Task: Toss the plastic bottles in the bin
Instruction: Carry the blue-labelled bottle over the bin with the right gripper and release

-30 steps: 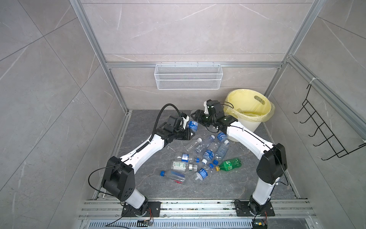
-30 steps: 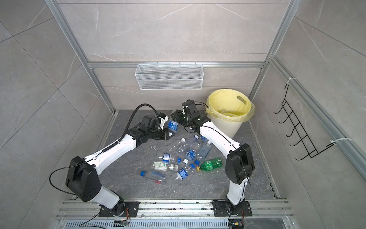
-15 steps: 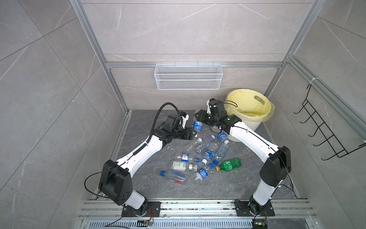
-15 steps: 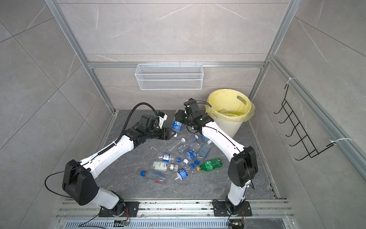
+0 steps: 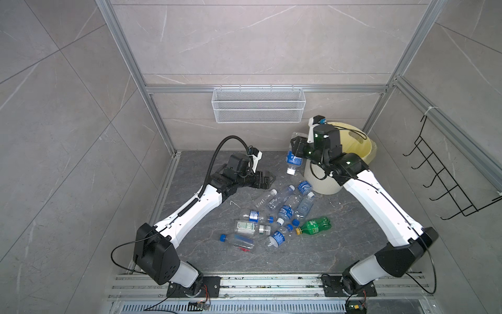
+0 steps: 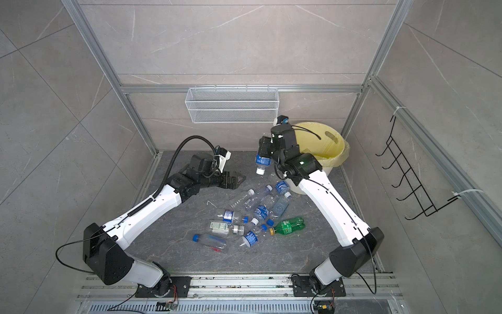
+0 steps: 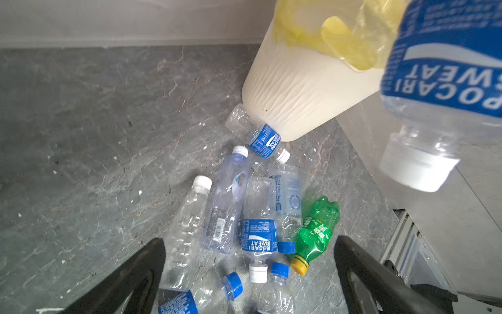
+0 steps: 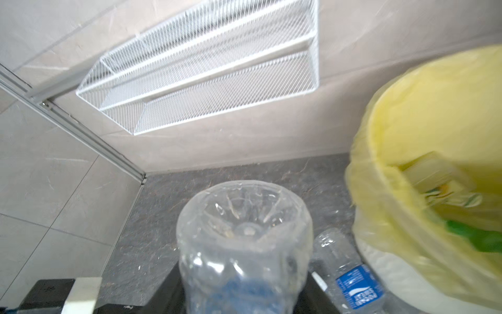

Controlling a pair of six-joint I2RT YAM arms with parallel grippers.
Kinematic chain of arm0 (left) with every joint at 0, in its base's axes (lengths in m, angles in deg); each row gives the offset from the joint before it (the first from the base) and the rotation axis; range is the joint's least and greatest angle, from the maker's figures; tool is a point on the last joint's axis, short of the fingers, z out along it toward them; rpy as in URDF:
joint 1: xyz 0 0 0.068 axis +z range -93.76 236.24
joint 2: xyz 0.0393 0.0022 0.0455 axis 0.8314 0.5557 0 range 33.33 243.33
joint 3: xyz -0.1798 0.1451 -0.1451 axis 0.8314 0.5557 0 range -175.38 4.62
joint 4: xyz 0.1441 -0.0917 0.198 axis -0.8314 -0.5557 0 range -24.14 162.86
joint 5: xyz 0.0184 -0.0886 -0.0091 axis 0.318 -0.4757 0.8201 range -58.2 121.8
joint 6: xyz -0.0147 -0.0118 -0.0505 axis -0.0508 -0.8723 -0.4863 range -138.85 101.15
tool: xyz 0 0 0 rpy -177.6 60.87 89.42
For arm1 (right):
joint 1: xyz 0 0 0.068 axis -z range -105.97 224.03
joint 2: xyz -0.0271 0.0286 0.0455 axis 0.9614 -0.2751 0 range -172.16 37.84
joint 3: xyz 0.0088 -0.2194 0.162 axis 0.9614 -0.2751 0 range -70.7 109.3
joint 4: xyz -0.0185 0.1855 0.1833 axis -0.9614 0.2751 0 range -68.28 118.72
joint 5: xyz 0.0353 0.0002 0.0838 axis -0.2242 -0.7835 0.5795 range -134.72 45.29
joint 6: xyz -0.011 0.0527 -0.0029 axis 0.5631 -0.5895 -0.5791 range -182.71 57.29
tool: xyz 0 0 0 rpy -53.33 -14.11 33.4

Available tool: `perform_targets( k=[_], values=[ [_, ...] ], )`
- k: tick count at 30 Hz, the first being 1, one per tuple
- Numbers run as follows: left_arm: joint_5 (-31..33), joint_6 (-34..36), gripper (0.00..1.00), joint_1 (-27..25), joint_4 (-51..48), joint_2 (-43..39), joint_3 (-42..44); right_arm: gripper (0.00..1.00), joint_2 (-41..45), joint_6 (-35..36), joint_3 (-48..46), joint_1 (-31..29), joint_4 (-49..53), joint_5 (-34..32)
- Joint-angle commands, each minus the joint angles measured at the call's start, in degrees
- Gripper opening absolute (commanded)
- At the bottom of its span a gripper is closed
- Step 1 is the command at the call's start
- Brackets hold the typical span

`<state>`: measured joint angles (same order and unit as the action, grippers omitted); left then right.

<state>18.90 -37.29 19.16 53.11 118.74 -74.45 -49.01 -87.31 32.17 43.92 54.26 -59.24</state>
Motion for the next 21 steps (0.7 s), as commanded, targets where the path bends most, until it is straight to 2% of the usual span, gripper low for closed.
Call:
perform_targets(
  k=[1, 5, 11, 14, 16, 18, 20, 21],
  values=[
    [5.0, 5.4, 1.0, -4.5, -0.4, 0.9, -6.3, 0.3, 4.6, 7.3, 3.3, 0.5, 2.6, -9.7],
    [8.5, 8.5, 1.0, -9.0, -1.1, 4.5, -13.1, 0.3, 8.7, 12.4, 4.7, 0.7, 1.5, -16.8],
    [15.7, 16.0, 1.0, -14.8, -3.9, 11.0, -25.5, 0.3, 12.3, 18.6, 9.3, 1.1, -0.3, -23.4],
    [18.0, 19.6, 1.0, -16.9, -3.8, 13.9, -30.0, 0.3, 12.8, 21.1, 7.6, 2.0, -4.8, -27.6],
    [19.3, 21.8, 1.0, -17.9, -2.8, 15.1, -31.3, 0.3, 10.9, 19.9, 6.0, 6.4, -6.5, -27.1],
    [19.8, 23.2, 1.0, -18.3, -1.2, 15.3, -31.0, 0.31, 5.6, 14.4, 8.6, 13.0, -1.8, -22.4],
    [19.2, 23.9, 1.0, -18.3, 0.5, 14.9, -29.6, 0.38, -1.7, 9.8, 13.7, 18.8, 4.5, -18.4],
    [18.4, 24.5, 1.0, -18.3, 1.3, 14.2, -28.5, 0.47, -6.0, 8.4, 17.2, 20.9, 7.7, -17.3]
  ],
)
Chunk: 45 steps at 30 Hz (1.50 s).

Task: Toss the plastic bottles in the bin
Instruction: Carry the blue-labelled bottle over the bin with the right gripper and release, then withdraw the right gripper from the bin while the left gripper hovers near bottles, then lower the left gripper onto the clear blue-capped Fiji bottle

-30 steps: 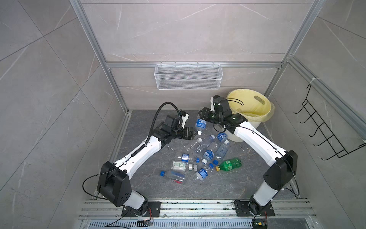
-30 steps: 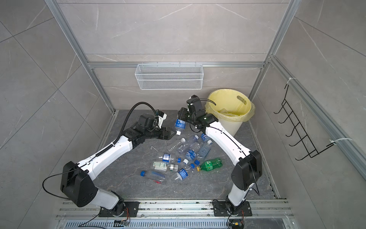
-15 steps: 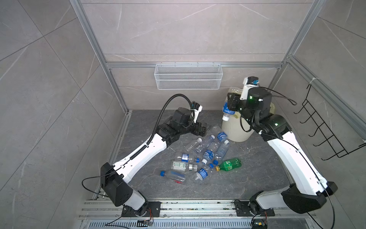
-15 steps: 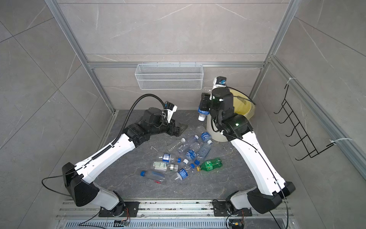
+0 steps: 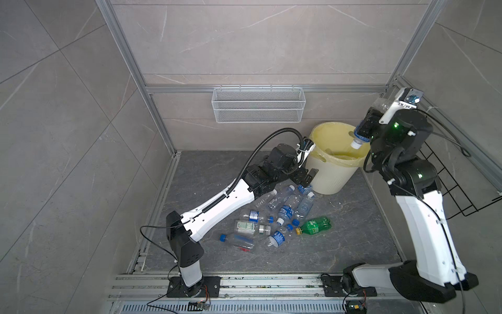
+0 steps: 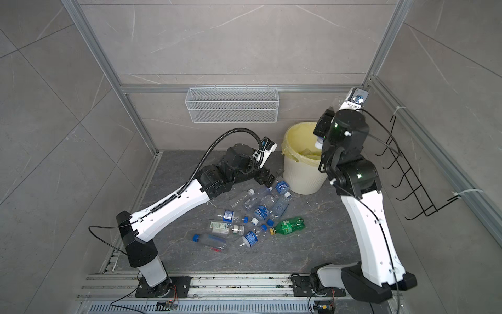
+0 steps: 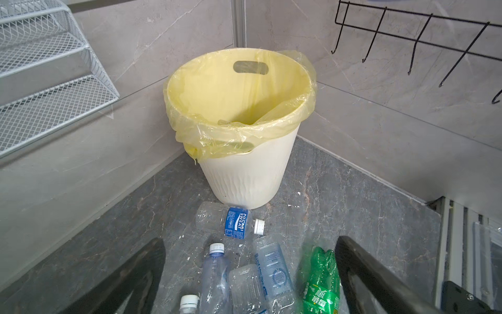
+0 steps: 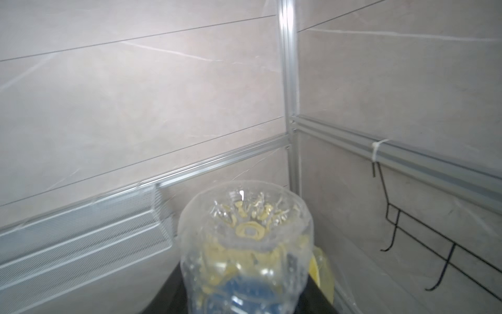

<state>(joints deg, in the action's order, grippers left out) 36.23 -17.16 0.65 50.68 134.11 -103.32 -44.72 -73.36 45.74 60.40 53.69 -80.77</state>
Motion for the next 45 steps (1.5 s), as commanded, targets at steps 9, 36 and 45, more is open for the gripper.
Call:
perform_targets(
  k=[9, 36, 45],
  values=[
    [7.1, 5.9, 1.0, 0.4, 6.5, -3.5, 6.9, 1.0, -12.1, -6.7, 2.3, 6.1, 8.2, 11.4],
    [5.4, -17.2, 1.0, 12.0, -7.1, -18.0, 28.3, 1.0, 1.5, -5.8, -22.9, -14.2, 2.9, 11.4],
    [10.5, -33.2, 1.0, 13.1, -22.6, -20.5, 29.9, 1.0, -2.0, -3.2, -34.4, -23.8, -3.2, 7.1]
  ],
)
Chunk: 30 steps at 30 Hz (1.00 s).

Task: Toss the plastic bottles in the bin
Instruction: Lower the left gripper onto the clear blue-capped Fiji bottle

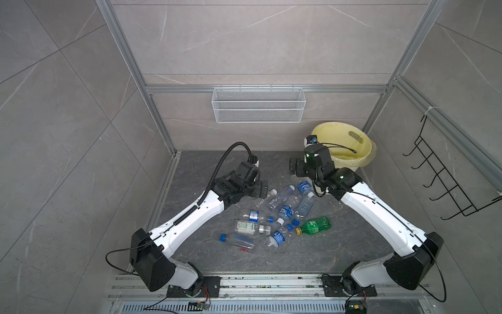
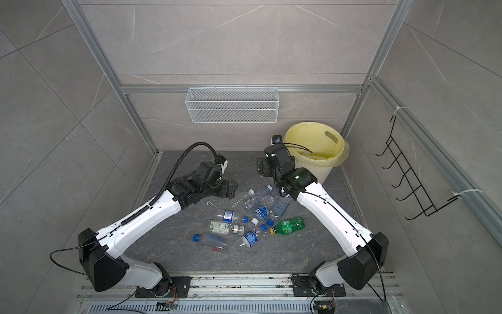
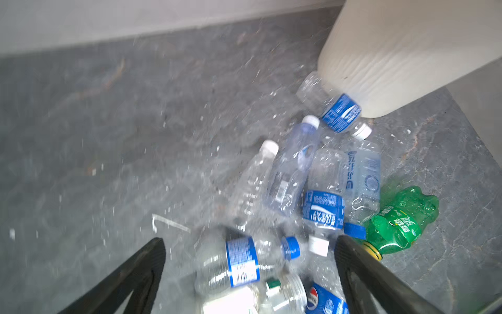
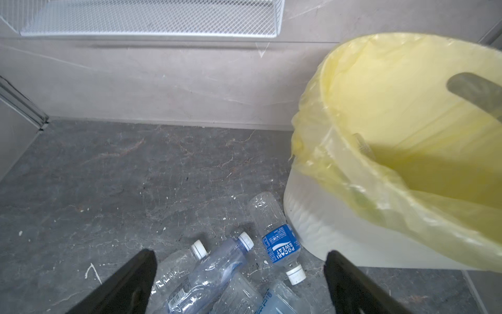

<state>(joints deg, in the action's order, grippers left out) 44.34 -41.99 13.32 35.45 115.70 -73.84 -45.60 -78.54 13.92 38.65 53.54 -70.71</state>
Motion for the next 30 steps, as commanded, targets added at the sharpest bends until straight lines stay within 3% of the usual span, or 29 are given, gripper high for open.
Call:
perform_targets(
  k=[1, 6, 15, 21, 30],
  values=[
    [3.4, -11.1, 1.0, 0.4, -9.1, -2.5, 0.8, 1.0, -1.2, 2.4, -4.0, -3.1, -3.9, -3.4],
    [6.0, -26.3, 1.0, 0.6, -18.7, -4.0, 2.0, 1.0, -0.9, 2.3, -10.2, -4.8, -8.3, -2.5],
    [1.5, -52.3, 1.0, 0.9, -29.2, -4.3, 5.9, 1.0, -0.8, 2.7, -19.6, -5.0, -17.6, -2.0],
    [-2.7, -62.9, 1.0, 1.7, -30.0, -6.1, 12.2, 1.0, 0.1, 0.4, -21.8, -5.1, -18.6, -0.7],
    [-10.1, -71.7, 1.0, 2.6, -22.2, -9.7, 22.1, 1.0, 0.8, 0.0, -24.6, -5.0, -20.8, -2.7]
  ],
)
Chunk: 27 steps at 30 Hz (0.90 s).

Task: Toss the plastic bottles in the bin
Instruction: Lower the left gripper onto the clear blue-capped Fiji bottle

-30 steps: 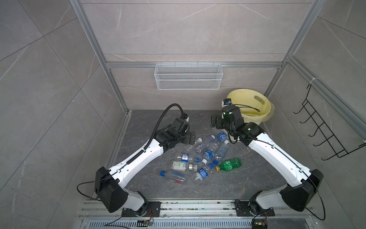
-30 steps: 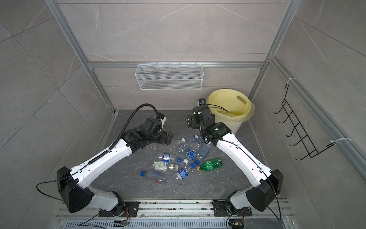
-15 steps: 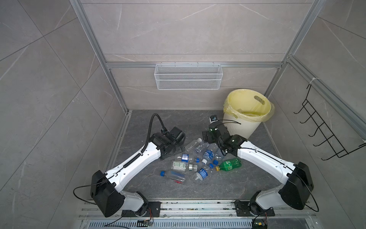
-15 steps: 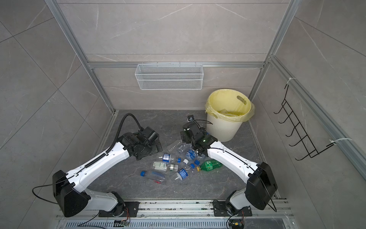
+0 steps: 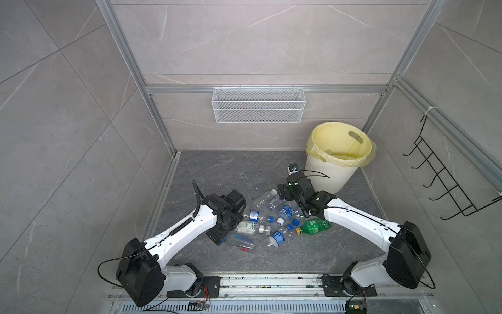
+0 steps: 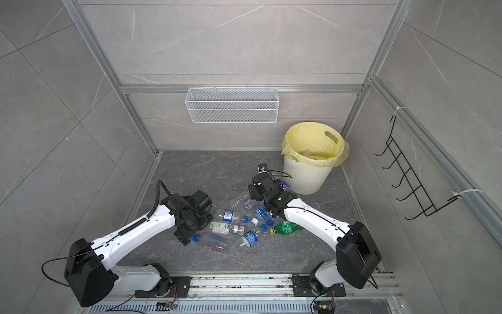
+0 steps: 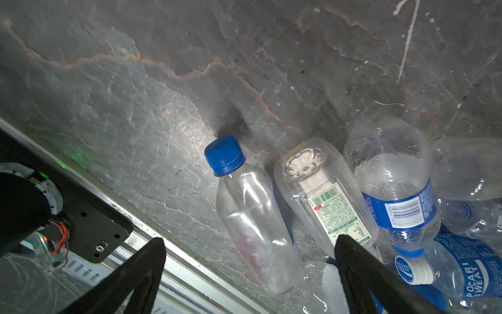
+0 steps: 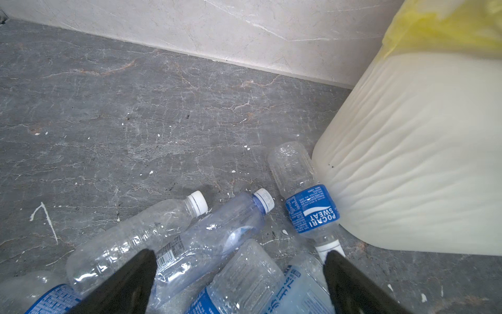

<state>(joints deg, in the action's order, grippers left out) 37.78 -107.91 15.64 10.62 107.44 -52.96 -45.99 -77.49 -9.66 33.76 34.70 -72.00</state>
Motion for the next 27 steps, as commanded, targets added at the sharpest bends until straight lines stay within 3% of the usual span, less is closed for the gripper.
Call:
perform_targets(
  k=[1, 13, 27],
  values=[
    [-4.1, -6.0, 1.0, 0.3, 3.3, -1.1, 1.6, 1.0, 1.1, -1.0, -0.9, -0.2, -2.0, -1.3],
    [-10.3, -0.8, 1.0, -0.3, 15.7, 2.7, 5.2, 1.0, 1.7, -1.6, -1.9, -0.1, -2.2, -0.3],
    [-11.3, -4.2, 1.0, -1.4, 15.0, 0.9, 8.5, 1.0, 2.2, -1.9, -2.4, -0.2, -2.8, -0.7]
  ],
)
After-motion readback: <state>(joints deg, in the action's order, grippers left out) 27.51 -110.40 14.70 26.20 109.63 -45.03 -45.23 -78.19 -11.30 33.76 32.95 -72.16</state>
